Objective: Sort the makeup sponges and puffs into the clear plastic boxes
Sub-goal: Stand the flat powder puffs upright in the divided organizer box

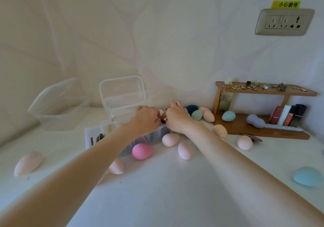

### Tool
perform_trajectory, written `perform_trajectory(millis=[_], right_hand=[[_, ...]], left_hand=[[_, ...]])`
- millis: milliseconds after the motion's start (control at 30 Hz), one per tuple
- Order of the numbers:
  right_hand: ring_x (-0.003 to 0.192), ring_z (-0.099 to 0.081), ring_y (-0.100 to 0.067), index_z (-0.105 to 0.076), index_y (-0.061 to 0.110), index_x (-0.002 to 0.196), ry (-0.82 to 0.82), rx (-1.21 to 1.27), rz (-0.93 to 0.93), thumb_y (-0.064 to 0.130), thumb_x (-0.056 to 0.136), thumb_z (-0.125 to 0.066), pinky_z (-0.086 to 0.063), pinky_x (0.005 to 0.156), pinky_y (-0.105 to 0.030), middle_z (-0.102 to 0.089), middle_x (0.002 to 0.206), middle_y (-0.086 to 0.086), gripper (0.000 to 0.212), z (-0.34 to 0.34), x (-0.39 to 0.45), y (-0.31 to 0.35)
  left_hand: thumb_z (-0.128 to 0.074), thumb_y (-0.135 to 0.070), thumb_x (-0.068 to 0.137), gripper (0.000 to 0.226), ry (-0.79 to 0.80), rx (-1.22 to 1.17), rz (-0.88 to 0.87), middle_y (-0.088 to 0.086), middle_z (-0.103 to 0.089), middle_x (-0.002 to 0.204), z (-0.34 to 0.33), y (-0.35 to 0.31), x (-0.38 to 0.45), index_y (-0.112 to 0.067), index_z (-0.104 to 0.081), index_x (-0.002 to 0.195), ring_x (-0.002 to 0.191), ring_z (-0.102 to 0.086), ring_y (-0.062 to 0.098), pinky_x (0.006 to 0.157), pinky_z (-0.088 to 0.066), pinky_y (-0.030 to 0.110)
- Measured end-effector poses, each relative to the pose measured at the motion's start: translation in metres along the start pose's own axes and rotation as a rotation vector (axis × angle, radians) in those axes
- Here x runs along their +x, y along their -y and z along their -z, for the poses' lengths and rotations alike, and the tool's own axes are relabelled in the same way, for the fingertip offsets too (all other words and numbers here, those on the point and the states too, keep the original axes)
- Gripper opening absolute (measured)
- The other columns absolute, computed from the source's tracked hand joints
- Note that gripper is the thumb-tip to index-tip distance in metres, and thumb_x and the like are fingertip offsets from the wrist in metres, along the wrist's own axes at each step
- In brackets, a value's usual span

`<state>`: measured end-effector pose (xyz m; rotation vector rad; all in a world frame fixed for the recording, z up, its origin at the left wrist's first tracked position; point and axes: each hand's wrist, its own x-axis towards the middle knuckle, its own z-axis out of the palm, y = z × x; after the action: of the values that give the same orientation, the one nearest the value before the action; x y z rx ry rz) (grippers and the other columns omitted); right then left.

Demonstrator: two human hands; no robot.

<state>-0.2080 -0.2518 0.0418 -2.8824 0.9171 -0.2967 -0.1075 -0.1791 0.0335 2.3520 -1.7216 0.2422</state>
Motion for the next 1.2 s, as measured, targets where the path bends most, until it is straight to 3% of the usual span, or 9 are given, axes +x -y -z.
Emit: perform_trajectory(millis=[133,233,367,567,767,867,967,1100,1200], right_hand=[[0.127,-0.029,-0.027,-0.053,0.020,0.132,-0.024,0.105,-0.020,0.004,0.094,-0.039,-0.033,0.103,-0.039,-0.037,0.133,-0.010,0.044,0.006,-0.002,-0.007],[0.125,-0.034,-0.026,-0.061,0.015,0.122,-0.170,0.186,-0.040,0.006,0.094,-0.039,-0.034,0.106,-0.040,-0.042,0.130,-0.010,0.038,0.024,-0.011,-0.024],[0.122,-0.037,-0.028,-0.067,0.012,0.103,-0.358,0.130,-0.227,0.002,0.093,-0.041,-0.036,0.101,-0.039,-0.048,0.126,-0.011,0.029,0.047,-0.029,-0.073],[0.124,-0.038,-0.033,-0.055,0.007,0.120,-0.060,-0.156,-0.670,0.009,0.091,-0.051,-0.032,0.103,-0.044,-0.047,0.130,-0.015,0.029,0.052,-0.075,-0.149],[0.123,-0.044,-0.034,-0.040,0.002,0.133,0.187,-0.087,-0.793,0.012,0.080,-0.071,-0.040,0.100,-0.040,-0.045,0.133,-0.018,0.062,0.043,-0.093,-0.182],[0.121,-0.050,-0.032,-0.044,-0.001,0.128,0.193,0.021,-0.778,0.014,0.092,-0.057,-0.042,0.095,-0.035,-0.050,0.131,-0.016,0.042,0.035,-0.088,-0.189],[0.107,-0.055,-0.032,-0.051,0.004,0.125,0.063,-0.034,-0.695,0.029,0.096,-0.048,-0.042,0.080,-0.032,-0.055,0.125,-0.015,0.038,0.039,-0.087,-0.190],[0.109,-0.057,-0.029,-0.068,0.005,0.111,-0.204,0.124,-0.436,0.011,0.098,-0.038,-0.046,0.095,-0.037,-0.064,0.118,-0.015,0.033,0.054,-0.088,-0.166],[0.096,-0.059,-0.020,-0.073,0.007,0.099,-0.313,0.284,-0.253,0.001,0.093,-0.041,-0.047,0.079,-0.026,-0.068,0.109,-0.007,0.033,0.060,-0.077,-0.129]], left_hand=[[-0.044,-0.011,0.091,0.031,-0.063,-0.184,0.017,0.000,-0.062,0.123,0.009,-0.003,0.001,-0.011,-0.052,0.120,0.116,-0.056,0.020,0.107,-0.033,0.034],[-0.045,-0.007,0.088,0.032,-0.160,-0.213,0.000,0.001,-0.064,0.120,0.011,-0.019,0.008,-0.010,-0.056,0.118,0.114,-0.057,0.022,0.102,-0.034,0.033],[-0.045,-0.004,0.085,0.035,-0.188,-0.247,-0.077,0.002,-0.064,0.117,0.001,-0.055,0.018,-0.010,-0.059,0.116,0.111,-0.057,0.024,0.099,-0.035,0.032],[-0.040,-0.012,0.092,0.034,-0.088,-0.212,-0.193,-0.004,-0.057,0.127,-0.009,-0.111,0.023,-0.019,-0.054,0.122,0.118,-0.050,0.019,0.102,-0.029,0.030],[-0.039,-0.010,0.091,0.033,-0.064,-0.207,-0.301,-0.004,-0.055,0.129,-0.014,-0.145,0.024,-0.018,-0.056,0.120,0.122,-0.045,0.016,0.104,-0.028,0.032],[-0.040,-0.012,0.091,0.033,-0.050,-0.162,-0.318,-0.002,-0.054,0.128,-0.015,-0.147,0.023,-0.018,-0.054,0.121,0.120,-0.045,0.017,0.102,-0.029,0.031],[-0.040,-0.011,0.091,0.035,-0.052,-0.150,-0.277,-0.003,-0.055,0.126,-0.013,-0.136,0.021,-0.019,-0.054,0.122,0.117,-0.047,0.018,0.099,-0.029,0.030],[-0.041,-0.012,0.091,0.034,-0.061,-0.165,-0.137,-0.003,-0.057,0.125,-0.010,-0.109,0.021,-0.019,-0.055,0.122,0.115,-0.052,0.020,0.101,-0.032,0.031],[-0.042,-0.008,0.089,0.033,-0.105,-0.199,-0.033,0.001,-0.061,0.121,-0.008,-0.086,0.022,-0.013,-0.058,0.117,0.110,-0.057,0.022,0.100,-0.033,0.032]])
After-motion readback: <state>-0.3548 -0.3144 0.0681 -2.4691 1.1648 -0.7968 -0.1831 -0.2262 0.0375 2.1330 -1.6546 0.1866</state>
